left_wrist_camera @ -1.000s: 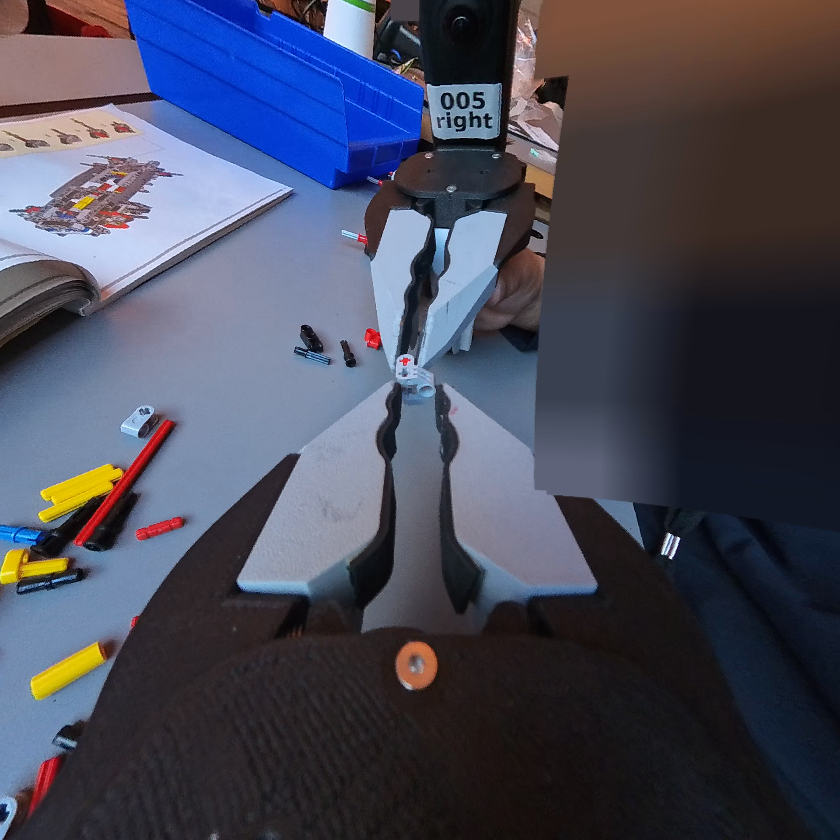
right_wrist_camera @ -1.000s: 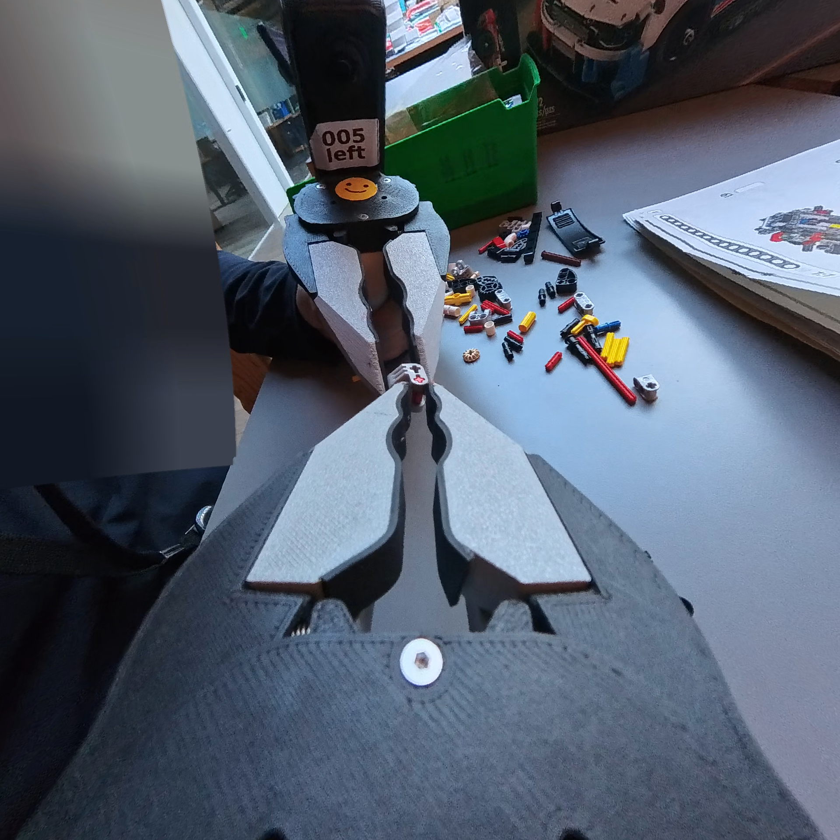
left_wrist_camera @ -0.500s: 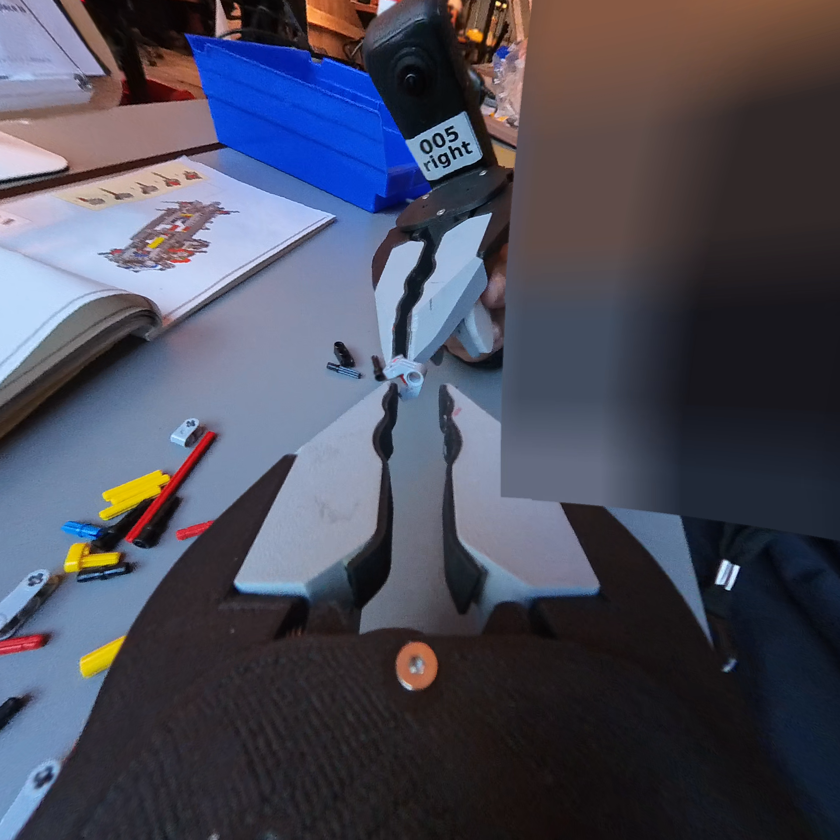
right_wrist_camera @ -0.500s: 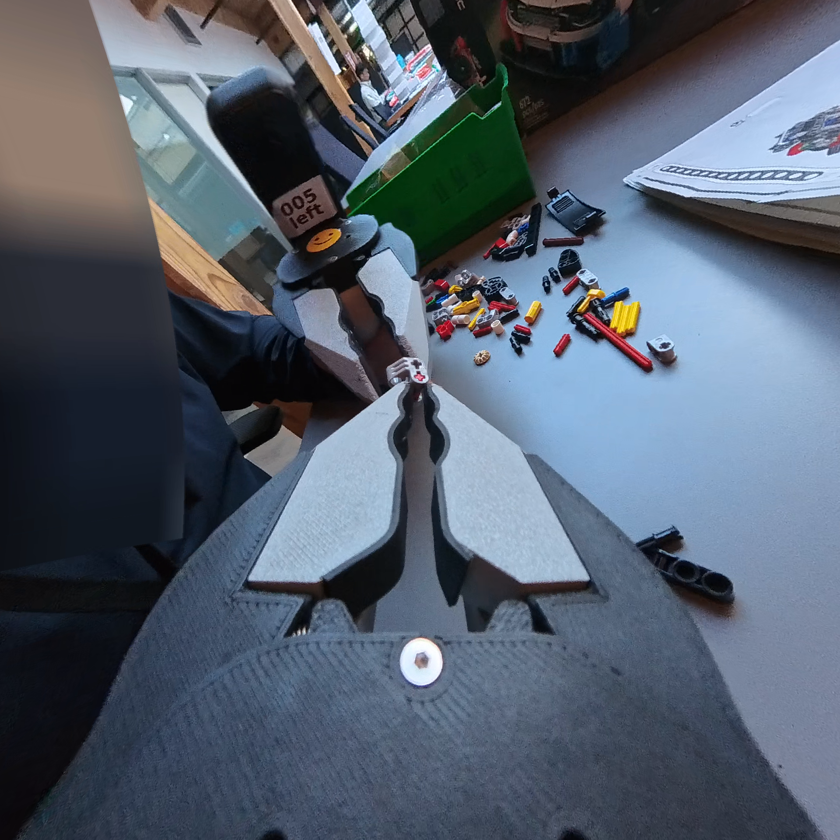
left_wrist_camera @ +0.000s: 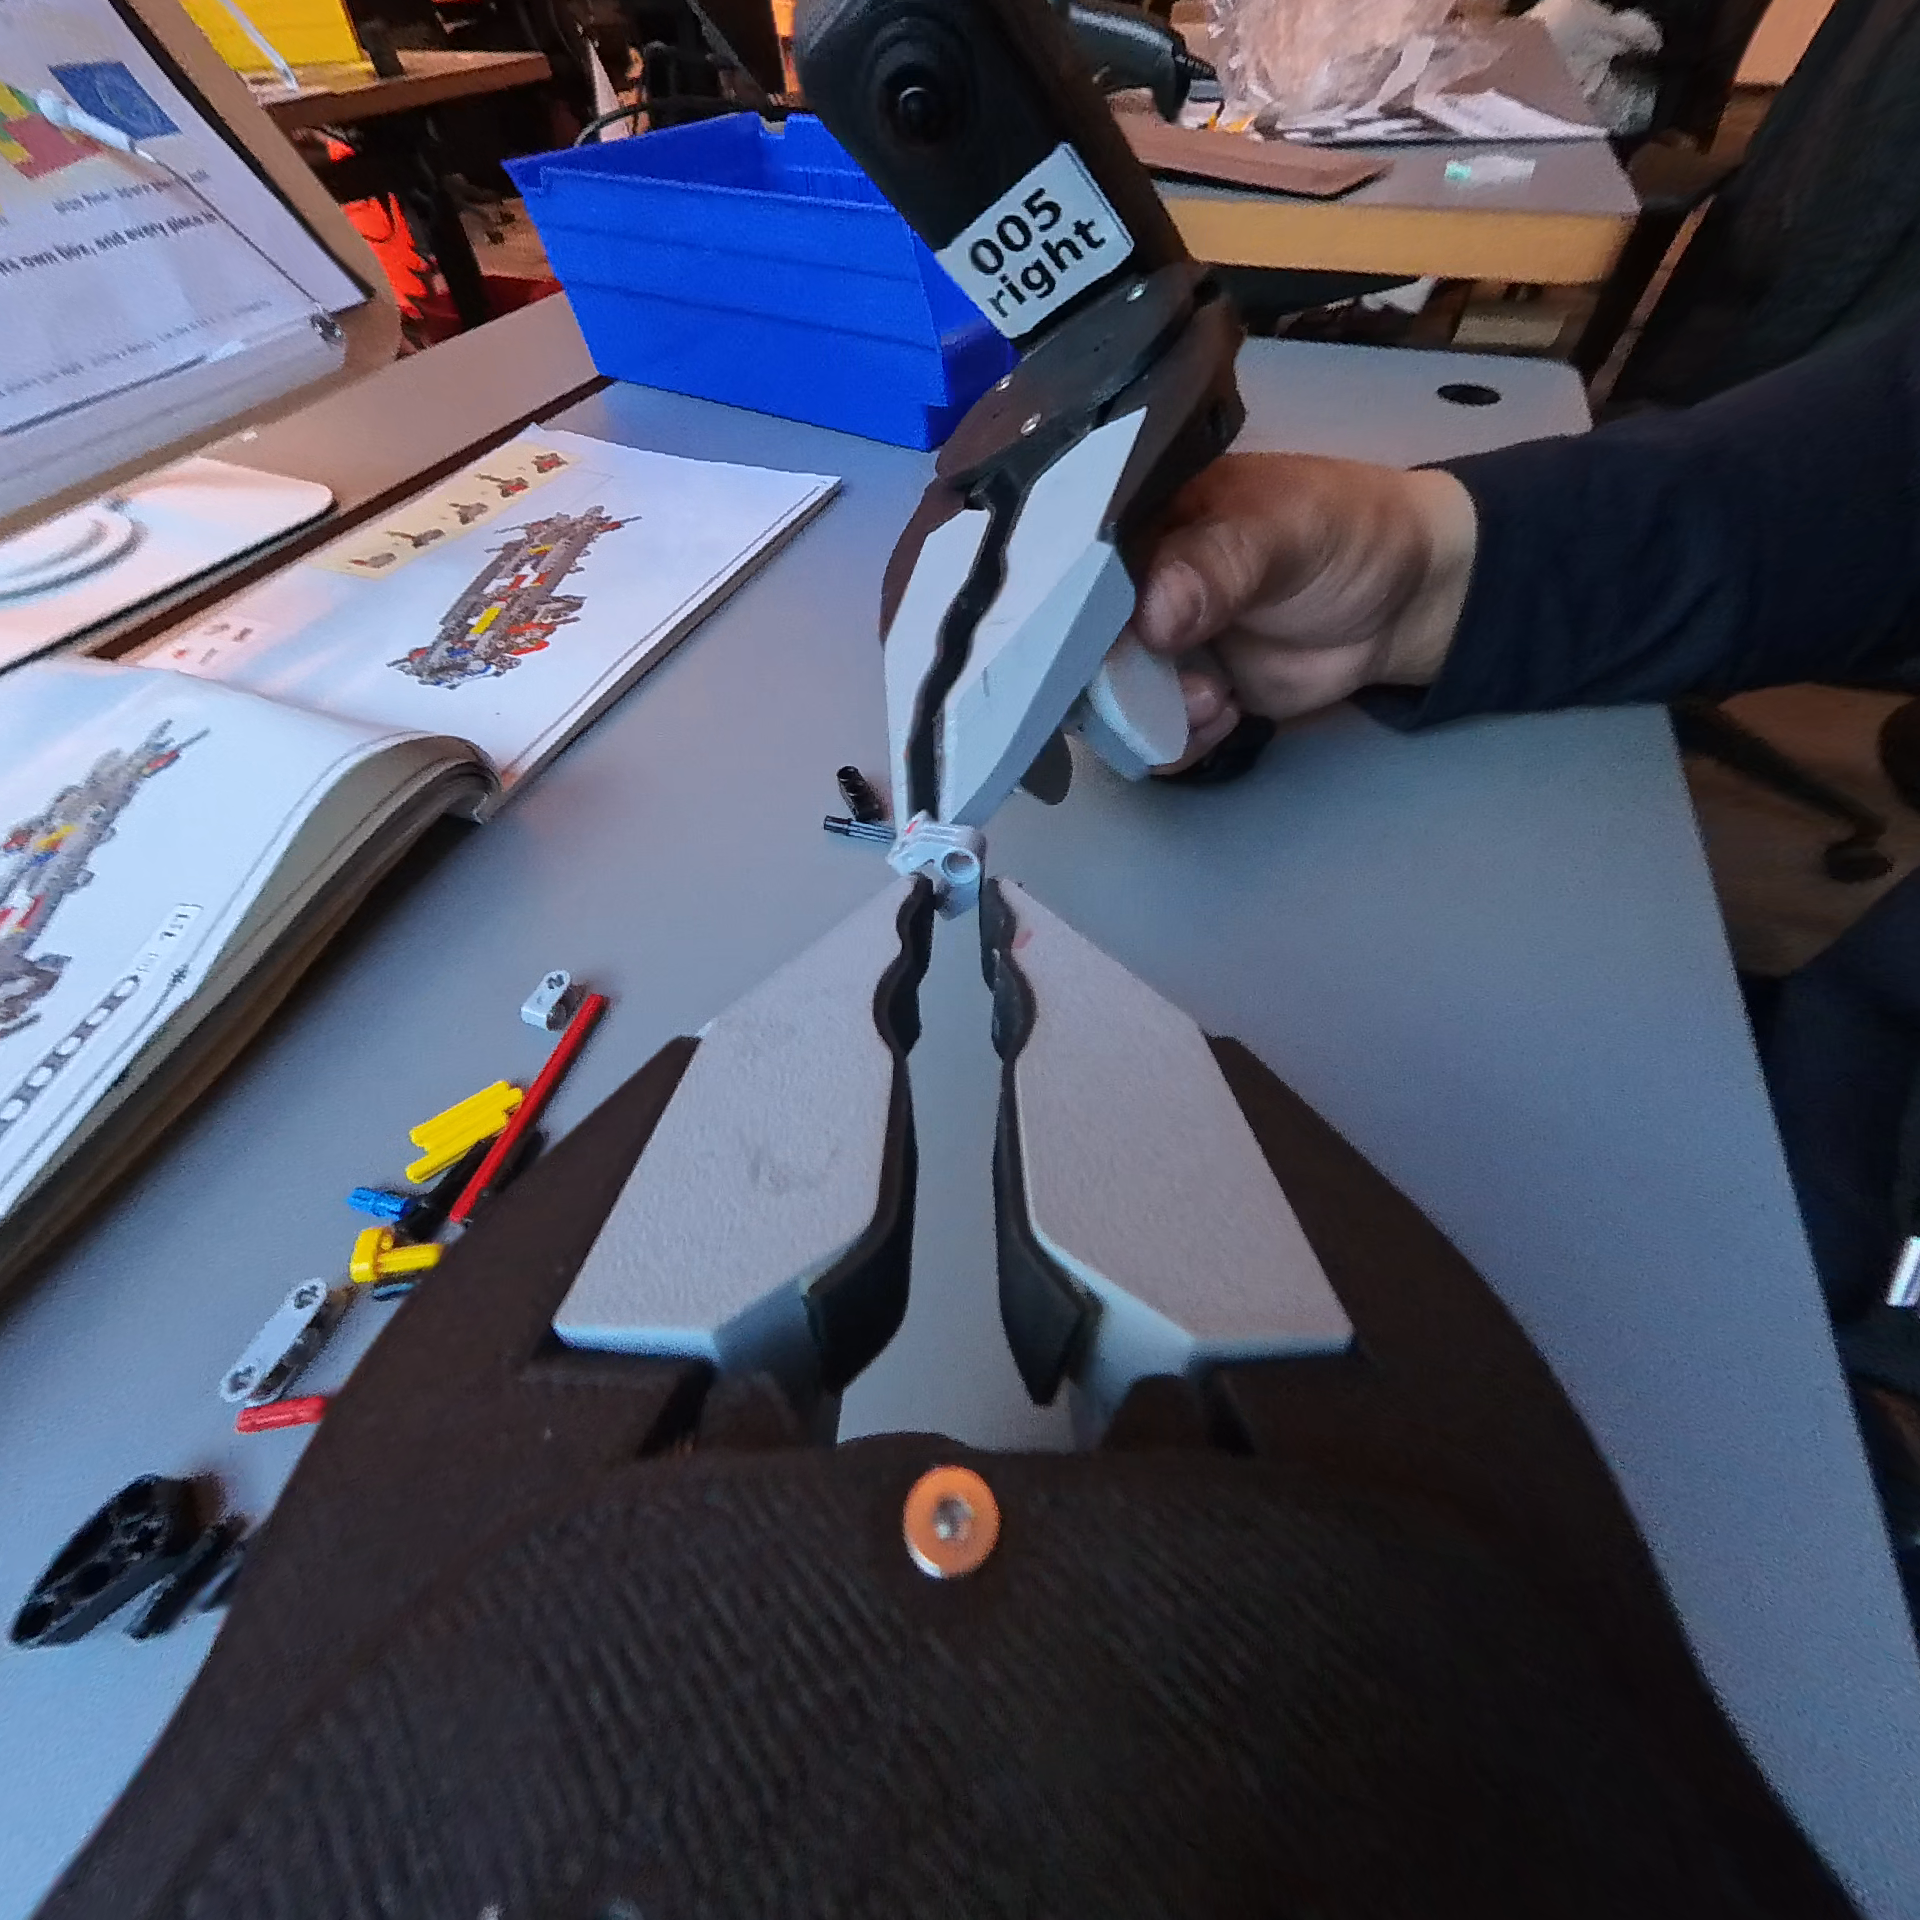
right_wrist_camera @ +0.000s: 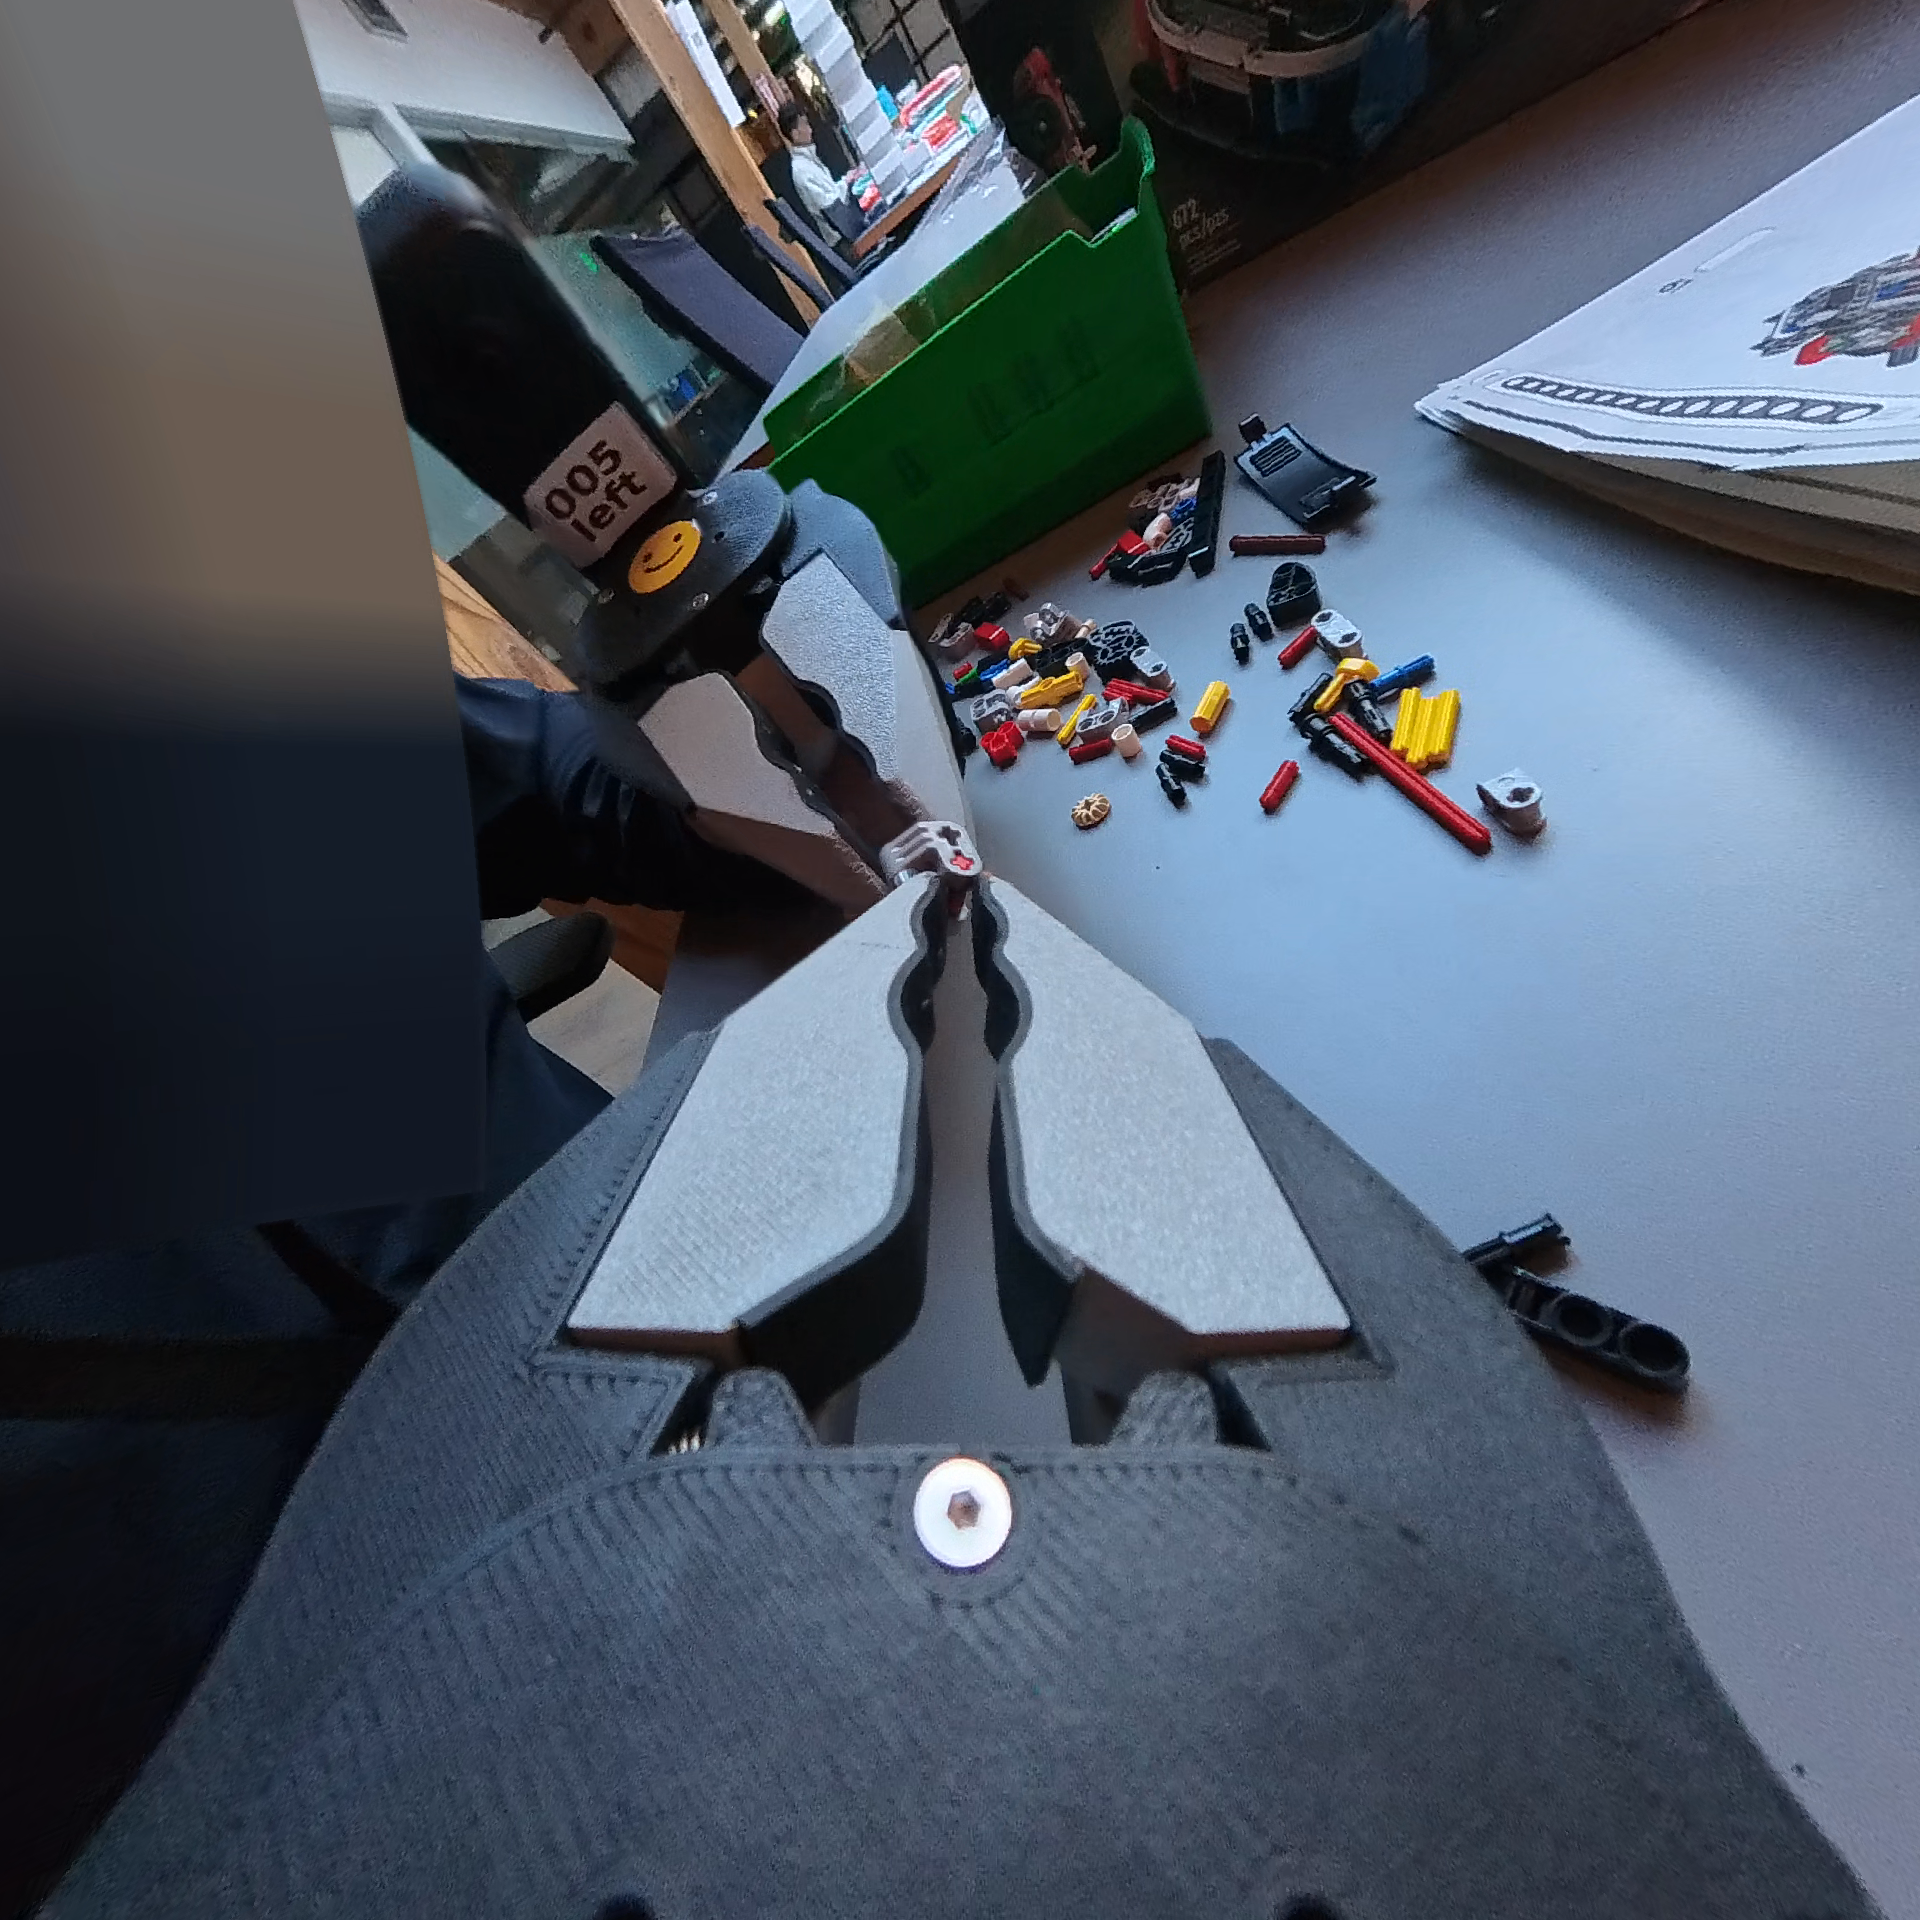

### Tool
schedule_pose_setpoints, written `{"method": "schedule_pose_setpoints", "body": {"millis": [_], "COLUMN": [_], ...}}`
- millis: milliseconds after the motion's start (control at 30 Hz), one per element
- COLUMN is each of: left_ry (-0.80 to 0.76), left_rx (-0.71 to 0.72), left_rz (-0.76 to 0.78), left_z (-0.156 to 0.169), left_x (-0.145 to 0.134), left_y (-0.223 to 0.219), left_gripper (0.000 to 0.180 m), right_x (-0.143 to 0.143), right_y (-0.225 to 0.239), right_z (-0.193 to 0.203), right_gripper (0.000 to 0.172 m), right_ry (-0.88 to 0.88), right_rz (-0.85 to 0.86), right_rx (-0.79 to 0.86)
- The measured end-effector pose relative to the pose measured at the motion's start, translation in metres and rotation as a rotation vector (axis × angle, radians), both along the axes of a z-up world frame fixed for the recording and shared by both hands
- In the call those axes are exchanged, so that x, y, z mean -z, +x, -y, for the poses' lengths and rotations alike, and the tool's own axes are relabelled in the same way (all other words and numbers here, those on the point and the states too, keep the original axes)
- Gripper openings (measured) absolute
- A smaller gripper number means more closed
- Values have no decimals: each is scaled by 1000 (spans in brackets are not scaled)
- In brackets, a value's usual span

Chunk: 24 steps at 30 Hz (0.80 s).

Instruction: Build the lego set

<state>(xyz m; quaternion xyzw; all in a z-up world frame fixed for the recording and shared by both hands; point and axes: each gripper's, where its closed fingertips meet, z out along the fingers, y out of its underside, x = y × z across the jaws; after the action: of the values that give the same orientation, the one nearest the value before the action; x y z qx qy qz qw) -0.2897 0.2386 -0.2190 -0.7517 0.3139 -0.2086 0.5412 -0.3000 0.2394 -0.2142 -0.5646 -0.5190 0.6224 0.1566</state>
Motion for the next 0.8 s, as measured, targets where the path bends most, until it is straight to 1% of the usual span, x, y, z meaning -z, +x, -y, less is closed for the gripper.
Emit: {"method": "schedule_pose_setpoints", "body": {"millis": [33,133,233,267,333,400,433,500,600,667,733,800], "left_ry": [16,21,0,-2,-24,-33,-33,-27,-12,7,58,95], "left_rx": [0,-2,-12,-11,21,11,9,1,-11,2,37,113], "left_rz": [-21,-56,-25,-3,42,28,12,-6,-32,-52,-73,-84], "left_z": [0,0,-2,-2,0,-1,-1,-1,-2,0,5,14], "left_x": [0,3,3,1,-1,1,3,4,4,4,0,-1], "left_y": [0,0,-2,-1,5,5,4,3,0,-1,0,7], "left_gripper": [6,7,8,12,11,10,9,9,9,9,9,8], "right_x": [0,4,4,6,15,18,19,19,12,4,-7,-14], "right_y": [0,0,-1,-2,-5,-7,-7,-7,-4,1,9,15], "right_z": [0,0,-1,2,8,3,2,3,0,1,8,10], "right_gripper": [1,1,1,0,0,0,0,0,0,0,0,0], "right_ry": [0,31,90,115,224,371,393,345,286,293,313,387], "right_rz": [3,22,19,26,65,62,65,72,39,-2,-60,-101], "right_rx": [-3,8,33,26,27,86,93,78,71,40,-27,-55]}}
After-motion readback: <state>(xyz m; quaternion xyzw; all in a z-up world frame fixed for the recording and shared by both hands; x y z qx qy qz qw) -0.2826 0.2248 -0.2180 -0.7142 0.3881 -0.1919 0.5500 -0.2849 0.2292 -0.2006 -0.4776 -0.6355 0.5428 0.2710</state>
